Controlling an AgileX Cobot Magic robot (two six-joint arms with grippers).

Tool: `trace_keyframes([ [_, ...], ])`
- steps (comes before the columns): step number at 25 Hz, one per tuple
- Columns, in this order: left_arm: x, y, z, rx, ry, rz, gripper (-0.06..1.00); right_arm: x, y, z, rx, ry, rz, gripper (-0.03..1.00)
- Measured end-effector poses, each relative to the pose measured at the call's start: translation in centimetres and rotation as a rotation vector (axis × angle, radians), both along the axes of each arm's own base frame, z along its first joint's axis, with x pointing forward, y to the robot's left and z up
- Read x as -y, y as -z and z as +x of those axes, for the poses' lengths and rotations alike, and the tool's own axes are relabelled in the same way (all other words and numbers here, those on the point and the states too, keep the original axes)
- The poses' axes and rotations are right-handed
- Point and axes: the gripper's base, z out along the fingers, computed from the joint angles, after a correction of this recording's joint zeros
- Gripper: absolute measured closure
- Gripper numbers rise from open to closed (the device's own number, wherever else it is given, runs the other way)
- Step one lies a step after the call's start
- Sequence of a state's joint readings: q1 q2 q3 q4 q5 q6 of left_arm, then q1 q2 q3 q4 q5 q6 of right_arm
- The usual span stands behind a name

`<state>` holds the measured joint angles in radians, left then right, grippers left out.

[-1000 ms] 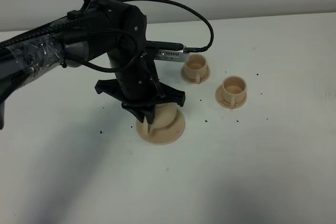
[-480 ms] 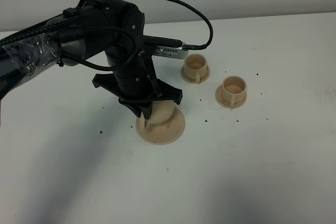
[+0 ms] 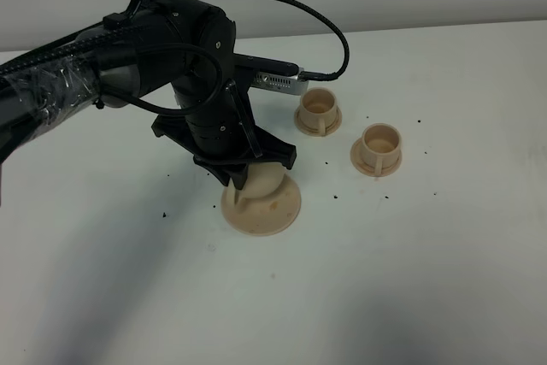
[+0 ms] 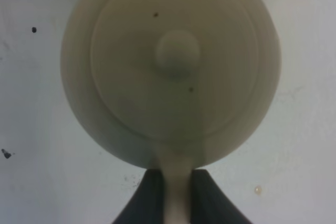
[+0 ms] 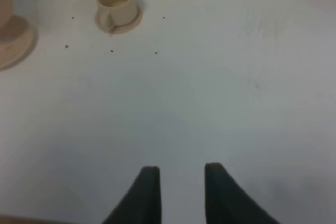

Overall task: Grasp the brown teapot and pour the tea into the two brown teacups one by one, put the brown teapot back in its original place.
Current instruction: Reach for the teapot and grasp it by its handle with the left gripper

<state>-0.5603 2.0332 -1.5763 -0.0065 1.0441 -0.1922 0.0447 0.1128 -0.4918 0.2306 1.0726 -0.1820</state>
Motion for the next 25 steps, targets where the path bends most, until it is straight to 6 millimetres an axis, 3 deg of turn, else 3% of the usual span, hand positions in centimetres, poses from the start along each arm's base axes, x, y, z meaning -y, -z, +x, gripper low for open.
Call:
trace_keyframes([
  [25,-0.3,2.9,-1.2,-0.020,0.020,-0.037,0.79,0.0,0.0,0.0,0.000,0.000,0.001,0.73],
])
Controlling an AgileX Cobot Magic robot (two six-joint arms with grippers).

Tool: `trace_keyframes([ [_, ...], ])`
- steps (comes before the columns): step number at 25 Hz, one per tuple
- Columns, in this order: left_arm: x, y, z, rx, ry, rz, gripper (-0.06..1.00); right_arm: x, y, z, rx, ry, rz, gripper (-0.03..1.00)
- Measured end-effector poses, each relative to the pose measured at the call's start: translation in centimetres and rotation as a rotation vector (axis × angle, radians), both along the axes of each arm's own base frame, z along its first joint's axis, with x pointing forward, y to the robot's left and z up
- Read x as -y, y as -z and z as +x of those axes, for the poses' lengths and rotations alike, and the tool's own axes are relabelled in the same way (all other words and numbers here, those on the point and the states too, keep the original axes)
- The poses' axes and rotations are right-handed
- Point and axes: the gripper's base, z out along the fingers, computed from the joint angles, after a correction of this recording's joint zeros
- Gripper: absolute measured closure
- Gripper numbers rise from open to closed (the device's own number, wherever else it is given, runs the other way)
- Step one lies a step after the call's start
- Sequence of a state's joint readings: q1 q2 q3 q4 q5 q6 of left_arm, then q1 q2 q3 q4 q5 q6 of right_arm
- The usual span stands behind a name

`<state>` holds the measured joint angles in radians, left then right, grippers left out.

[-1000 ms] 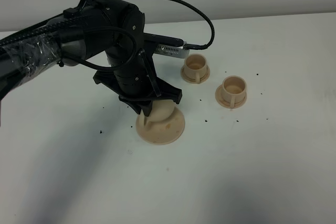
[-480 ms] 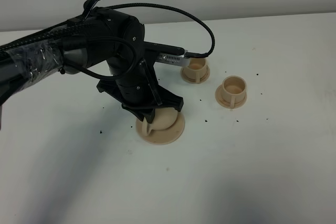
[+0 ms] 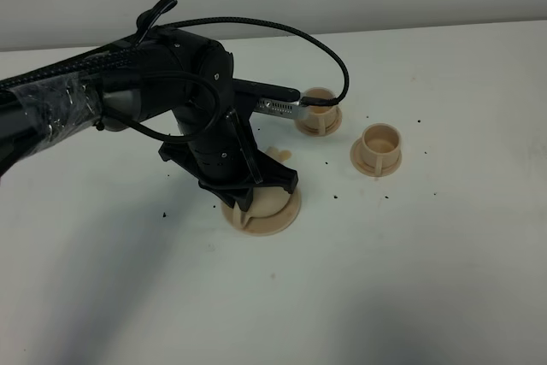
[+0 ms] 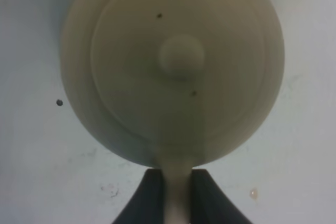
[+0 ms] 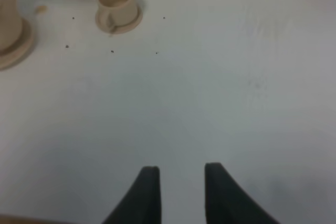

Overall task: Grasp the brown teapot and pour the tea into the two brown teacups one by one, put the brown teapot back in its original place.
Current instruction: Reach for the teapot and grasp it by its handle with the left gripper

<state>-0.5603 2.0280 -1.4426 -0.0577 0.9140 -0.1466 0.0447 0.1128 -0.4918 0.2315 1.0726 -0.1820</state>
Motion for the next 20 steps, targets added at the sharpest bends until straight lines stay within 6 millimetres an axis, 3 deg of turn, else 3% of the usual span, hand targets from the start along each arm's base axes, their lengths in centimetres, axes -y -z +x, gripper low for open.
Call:
trace_keyframes([
  [13,-0.16,0.42,-0.67,-0.048,-0.006,0.006,0.78,-0.03,-0.01,0.00,0.000,-0.002,0.004,0.73],
  [20,-0.31,0.50,-0.94,-0.074,-0.007,0.021,0.58,-0.03,-0.01,0.00,0.000,-0.002,0.004,0.73],
])
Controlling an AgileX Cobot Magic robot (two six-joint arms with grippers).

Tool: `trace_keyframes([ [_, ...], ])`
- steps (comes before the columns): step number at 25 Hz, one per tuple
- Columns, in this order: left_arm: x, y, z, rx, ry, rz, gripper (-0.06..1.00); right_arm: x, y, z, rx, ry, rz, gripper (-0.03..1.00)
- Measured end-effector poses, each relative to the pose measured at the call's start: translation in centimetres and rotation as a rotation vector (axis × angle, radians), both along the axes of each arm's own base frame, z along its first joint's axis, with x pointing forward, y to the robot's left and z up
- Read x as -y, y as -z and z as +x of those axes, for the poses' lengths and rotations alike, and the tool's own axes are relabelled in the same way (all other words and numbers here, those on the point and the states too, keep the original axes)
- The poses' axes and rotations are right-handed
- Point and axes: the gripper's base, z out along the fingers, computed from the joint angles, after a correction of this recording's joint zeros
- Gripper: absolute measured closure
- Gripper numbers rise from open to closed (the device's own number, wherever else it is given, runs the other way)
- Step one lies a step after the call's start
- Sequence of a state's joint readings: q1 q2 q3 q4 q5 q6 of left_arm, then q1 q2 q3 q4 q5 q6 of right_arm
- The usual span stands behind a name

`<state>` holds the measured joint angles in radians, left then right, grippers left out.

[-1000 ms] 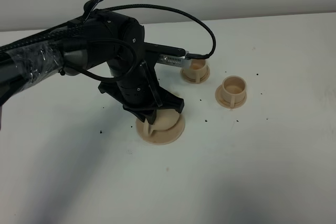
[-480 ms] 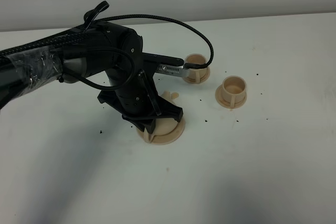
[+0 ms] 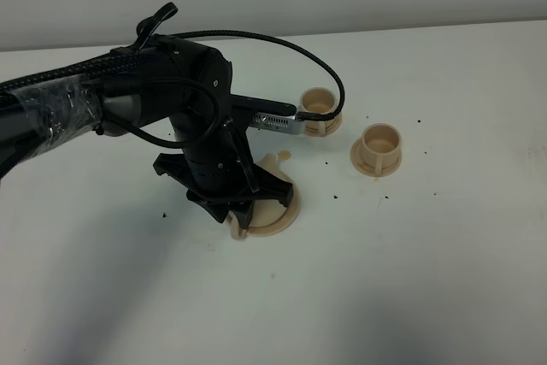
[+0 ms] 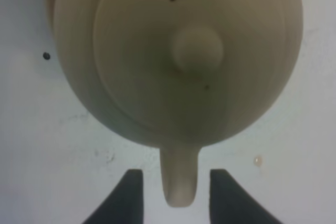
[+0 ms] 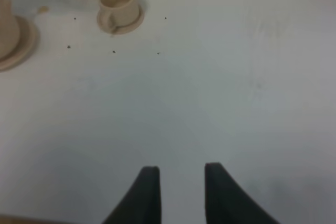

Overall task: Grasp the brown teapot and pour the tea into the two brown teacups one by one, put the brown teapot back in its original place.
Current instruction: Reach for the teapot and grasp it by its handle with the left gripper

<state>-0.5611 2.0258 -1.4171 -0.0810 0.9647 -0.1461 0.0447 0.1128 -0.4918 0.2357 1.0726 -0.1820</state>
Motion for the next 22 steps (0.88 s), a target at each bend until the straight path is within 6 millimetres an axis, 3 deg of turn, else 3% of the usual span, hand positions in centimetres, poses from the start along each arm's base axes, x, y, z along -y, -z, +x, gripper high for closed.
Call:
trace_keyframes([
  [4,0.1,0.3,0.2,0.012,-0.002,-0.006,0.52,0.0,0.0,0.0,0.000,0.000,0.000,0.73],
  [12,0.4,0.4,-0.1,-0.032,-0.022,-0.026,0.52,0.0,0.0,0.0,0.000,0.000,0.001,0.73],
  [22,-0.7,-1.7,1.4,-0.065,-0.077,-0.028,0.56,0.0,0.0,0.0,0.000,-0.001,0.002,0.73],
])
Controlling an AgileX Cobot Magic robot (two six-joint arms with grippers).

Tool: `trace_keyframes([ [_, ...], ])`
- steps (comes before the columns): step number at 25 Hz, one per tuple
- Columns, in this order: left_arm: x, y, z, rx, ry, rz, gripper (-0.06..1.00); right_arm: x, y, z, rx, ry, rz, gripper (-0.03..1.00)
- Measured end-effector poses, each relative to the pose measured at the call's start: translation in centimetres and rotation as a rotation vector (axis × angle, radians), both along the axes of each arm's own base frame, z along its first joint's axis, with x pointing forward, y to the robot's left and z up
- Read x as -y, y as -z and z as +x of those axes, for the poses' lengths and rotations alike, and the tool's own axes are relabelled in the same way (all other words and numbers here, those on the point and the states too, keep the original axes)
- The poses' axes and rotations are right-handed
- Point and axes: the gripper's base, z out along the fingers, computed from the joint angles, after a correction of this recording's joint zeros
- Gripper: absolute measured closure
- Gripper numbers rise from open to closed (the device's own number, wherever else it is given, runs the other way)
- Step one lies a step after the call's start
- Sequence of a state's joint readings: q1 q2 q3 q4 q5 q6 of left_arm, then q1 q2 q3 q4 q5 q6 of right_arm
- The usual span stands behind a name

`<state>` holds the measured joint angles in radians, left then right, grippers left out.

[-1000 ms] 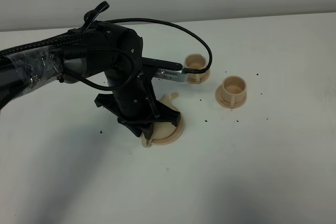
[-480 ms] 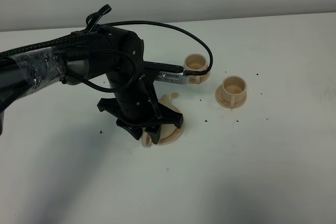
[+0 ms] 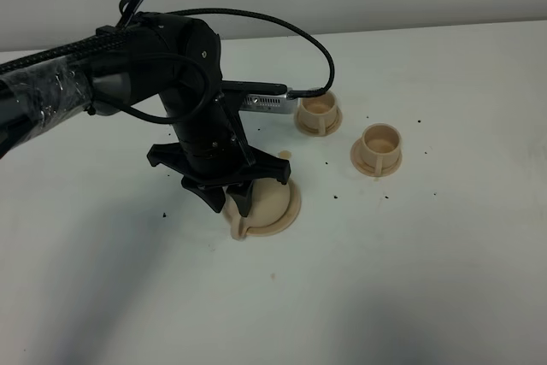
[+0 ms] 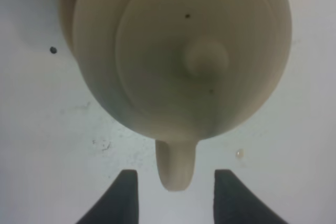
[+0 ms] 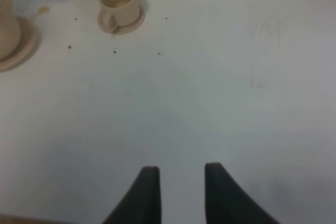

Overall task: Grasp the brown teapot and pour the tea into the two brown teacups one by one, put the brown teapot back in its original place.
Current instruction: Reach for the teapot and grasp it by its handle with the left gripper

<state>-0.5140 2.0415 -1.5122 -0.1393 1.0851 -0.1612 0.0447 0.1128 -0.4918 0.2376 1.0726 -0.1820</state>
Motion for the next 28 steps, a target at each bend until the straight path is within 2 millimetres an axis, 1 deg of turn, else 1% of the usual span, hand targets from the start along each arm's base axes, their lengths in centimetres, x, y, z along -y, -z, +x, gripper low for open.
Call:
trace_keyframes([
  [3,0.0,0.0,0.3,-0.025,0.002,0.012,0.56,0.0,0.0,0.0,0.001,0.000,0.000,0.73],
  [9,0.8,1.4,1.2,-0.083,0.010,0.008,0.56,0.0,0.0,0.0,0.001,0.000,0.001,0.73],
  [12,1.1,1.5,1.6,-0.085,0.011,0.000,0.56,0.0,0.0,0.0,0.001,0.000,0.001,0.73],
  [22,1.2,1.6,1.6,-0.095,0.015,0.003,0.61,0.0,0.0,0.0,0.001,0.000,0.001,0.73],
  [28,1.2,2.1,1.7,-0.108,0.016,0.011,0.61,0.0,0.0,0.0,0.001,0.000,0.001,0.73],
])
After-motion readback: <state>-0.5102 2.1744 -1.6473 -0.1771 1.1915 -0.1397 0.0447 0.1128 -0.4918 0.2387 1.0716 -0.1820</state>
